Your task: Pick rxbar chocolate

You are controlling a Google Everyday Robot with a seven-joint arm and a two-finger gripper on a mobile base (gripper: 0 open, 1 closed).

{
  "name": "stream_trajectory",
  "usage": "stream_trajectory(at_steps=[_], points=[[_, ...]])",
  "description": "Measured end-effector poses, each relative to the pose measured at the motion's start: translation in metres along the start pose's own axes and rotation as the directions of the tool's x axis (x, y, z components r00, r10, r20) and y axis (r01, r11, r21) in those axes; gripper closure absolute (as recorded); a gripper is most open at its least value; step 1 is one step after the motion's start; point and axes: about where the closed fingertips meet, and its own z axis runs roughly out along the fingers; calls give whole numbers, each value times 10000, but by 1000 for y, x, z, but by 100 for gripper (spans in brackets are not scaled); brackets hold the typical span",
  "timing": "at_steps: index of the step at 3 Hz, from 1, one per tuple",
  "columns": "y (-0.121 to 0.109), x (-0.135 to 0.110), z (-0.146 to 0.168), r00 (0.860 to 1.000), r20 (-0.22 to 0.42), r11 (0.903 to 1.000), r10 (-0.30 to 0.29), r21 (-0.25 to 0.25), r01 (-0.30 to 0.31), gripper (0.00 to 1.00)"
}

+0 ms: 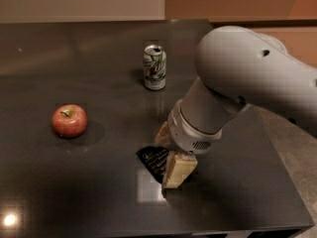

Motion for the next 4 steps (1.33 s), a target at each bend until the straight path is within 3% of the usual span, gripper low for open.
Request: stream_trajectory(at_steps=[1,2,4], points=[[0,-3,-11,9993,127,9981,361,495,-367,100],[0,-8,-34,9957,445,9877,818,1303,-869,100],[-1,-19,-78,9894,837,9599,1183,2454,-1355,100]])
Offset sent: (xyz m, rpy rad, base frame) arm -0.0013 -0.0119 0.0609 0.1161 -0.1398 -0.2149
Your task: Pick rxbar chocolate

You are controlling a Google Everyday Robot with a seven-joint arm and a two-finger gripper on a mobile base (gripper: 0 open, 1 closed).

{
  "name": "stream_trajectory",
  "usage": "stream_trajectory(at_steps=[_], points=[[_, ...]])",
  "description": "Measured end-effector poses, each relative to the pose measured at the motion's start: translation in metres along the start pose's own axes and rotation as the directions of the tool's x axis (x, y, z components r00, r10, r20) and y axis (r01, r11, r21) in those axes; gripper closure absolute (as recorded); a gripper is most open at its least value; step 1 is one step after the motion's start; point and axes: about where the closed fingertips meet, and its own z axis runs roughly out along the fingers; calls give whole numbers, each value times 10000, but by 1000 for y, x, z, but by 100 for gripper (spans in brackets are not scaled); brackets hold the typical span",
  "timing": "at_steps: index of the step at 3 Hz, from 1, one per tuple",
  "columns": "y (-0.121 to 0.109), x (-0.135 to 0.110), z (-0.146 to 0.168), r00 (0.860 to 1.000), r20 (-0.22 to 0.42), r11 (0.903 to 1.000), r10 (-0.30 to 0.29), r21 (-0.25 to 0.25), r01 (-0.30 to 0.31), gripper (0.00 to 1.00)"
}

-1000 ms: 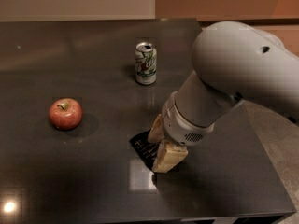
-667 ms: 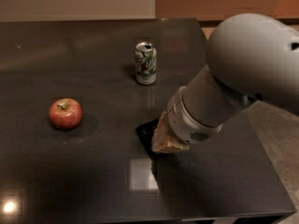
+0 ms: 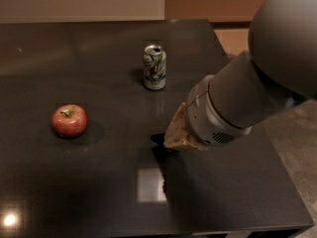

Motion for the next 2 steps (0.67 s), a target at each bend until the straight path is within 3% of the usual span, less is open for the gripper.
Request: stream_trajectory(at_steps=[2], points=[[-17,-24,-51,9994,13,9927,-354,1155,350,100]])
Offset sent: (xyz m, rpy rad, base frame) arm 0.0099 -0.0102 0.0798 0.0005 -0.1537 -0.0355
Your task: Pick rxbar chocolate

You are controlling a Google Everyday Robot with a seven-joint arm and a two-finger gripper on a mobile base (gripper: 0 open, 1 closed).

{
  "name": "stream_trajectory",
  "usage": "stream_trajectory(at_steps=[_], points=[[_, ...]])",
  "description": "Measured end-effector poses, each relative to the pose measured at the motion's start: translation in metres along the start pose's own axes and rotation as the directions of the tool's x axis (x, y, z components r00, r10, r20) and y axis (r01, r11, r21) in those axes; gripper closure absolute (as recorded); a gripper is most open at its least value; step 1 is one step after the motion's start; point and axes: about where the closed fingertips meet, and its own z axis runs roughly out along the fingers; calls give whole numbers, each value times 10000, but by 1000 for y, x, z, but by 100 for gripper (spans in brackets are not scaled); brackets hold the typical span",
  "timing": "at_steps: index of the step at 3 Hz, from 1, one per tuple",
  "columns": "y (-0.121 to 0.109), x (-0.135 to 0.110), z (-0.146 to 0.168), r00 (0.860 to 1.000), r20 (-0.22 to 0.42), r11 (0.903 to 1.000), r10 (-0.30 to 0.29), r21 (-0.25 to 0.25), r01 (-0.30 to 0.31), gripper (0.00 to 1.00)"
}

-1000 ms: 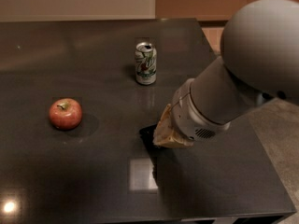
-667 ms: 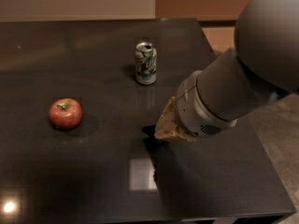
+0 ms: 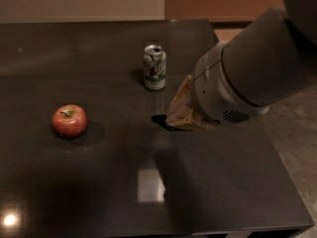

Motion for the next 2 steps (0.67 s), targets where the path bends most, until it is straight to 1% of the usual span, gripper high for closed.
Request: stream_trajectory(at_steps=[1,2], points=[[-15,-22,-29,9995,-70,9980,-304,545,307,100],[-15,-22,-29,9995,-70,9980,-305,546,308,100]])
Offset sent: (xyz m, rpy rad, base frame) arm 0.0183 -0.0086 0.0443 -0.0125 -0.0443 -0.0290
